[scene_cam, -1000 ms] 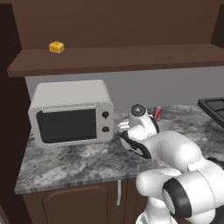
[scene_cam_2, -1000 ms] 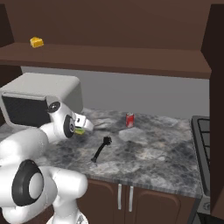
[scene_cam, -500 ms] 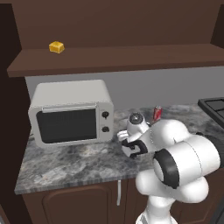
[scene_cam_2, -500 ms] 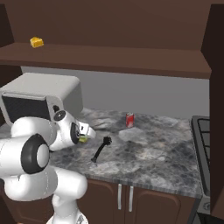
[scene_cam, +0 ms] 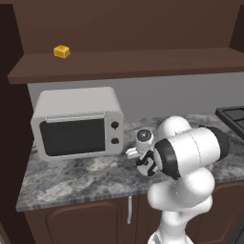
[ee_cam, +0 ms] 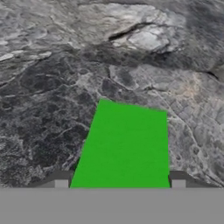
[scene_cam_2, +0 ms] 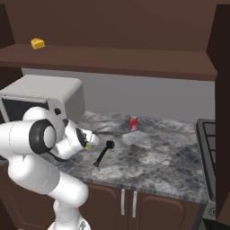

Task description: Pick the dish brush and sponge from the cabinet and place them on the counter.

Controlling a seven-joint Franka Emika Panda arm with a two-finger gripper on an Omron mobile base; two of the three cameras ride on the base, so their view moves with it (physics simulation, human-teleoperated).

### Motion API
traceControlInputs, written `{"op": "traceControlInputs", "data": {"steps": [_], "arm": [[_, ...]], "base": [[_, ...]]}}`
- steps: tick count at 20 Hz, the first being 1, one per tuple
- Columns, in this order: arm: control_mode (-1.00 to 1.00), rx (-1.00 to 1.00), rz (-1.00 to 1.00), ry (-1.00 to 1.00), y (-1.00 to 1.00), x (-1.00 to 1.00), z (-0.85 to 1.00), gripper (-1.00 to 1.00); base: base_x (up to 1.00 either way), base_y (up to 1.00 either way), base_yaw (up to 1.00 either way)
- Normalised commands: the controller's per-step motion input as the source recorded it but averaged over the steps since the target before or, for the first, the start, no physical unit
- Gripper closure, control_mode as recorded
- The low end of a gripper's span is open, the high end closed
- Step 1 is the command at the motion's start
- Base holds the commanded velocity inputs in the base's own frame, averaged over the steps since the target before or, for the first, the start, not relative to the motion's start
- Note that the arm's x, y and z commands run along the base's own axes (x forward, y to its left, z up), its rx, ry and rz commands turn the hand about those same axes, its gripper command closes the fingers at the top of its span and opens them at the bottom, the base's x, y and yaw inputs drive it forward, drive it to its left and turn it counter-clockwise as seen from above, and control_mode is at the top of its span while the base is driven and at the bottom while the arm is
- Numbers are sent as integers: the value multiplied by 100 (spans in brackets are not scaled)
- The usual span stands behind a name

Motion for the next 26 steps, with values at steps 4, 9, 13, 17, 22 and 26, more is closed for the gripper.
{"op": "traceControlInputs", "data": {"steps": [4, 9, 13, 17, 22, 26], "arm": [[-100, 2, 1, -5, -8, -2, 1, -100], [-100, 10, 0, -7, -18, -17, 35, -100], [-100, 14, 2, -10, -20, -27, 63, -100], [-100, 16, 3, -13, -19, -40, 84, -100], [-100, 14, 5, -13, -13, -71, 80, -100], [-100, 11, 4, -20, -9, -88, 65, -100]], "base": [[0, 0, 0], [0, 0, 0], [0, 0, 0], [0, 0, 0], [0, 0, 0], [0, 0, 0]]}}
